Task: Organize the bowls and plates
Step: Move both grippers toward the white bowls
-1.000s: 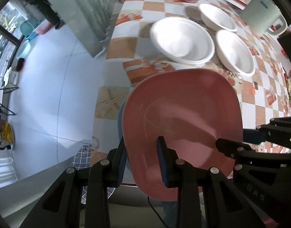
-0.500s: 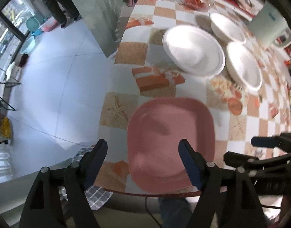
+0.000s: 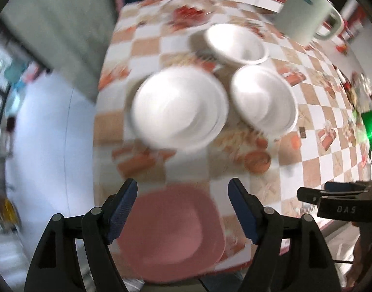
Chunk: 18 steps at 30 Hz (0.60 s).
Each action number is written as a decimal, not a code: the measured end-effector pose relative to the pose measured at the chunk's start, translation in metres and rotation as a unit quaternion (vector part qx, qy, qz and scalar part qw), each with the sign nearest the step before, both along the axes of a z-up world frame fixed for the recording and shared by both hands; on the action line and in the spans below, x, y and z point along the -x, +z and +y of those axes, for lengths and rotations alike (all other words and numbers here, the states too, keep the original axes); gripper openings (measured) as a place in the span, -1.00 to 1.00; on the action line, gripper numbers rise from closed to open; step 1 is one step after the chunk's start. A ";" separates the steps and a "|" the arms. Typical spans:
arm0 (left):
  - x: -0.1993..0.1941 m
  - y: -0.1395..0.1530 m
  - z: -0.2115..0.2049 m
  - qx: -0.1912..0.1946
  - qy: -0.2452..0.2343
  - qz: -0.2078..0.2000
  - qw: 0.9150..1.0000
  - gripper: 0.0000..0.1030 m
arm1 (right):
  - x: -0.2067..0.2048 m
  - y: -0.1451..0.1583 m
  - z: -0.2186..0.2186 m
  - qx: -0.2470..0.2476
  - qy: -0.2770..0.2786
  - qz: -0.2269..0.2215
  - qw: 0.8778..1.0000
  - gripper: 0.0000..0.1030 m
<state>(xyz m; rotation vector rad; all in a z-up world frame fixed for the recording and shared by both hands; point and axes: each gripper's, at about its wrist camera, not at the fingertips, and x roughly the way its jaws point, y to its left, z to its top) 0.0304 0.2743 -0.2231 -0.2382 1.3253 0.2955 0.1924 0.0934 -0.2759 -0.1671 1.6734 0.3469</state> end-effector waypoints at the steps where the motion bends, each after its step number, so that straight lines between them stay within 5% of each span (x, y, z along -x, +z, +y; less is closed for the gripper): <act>1: -0.013 0.002 -0.004 -0.012 -0.014 -0.002 1.000 0.56 | -0.006 0.000 0.000 0.001 -0.001 -0.005 1.000 0.62; 9: -0.093 0.001 -0.013 -0.059 -0.076 -0.003 0.995 0.56 | -0.062 -0.008 0.013 0.005 -0.005 -0.018 1.000 0.62; 18: -0.162 -0.037 -0.027 -0.073 -0.147 0.037 0.986 0.55 | -0.116 -0.031 0.033 0.005 -0.009 -0.009 1.000 0.62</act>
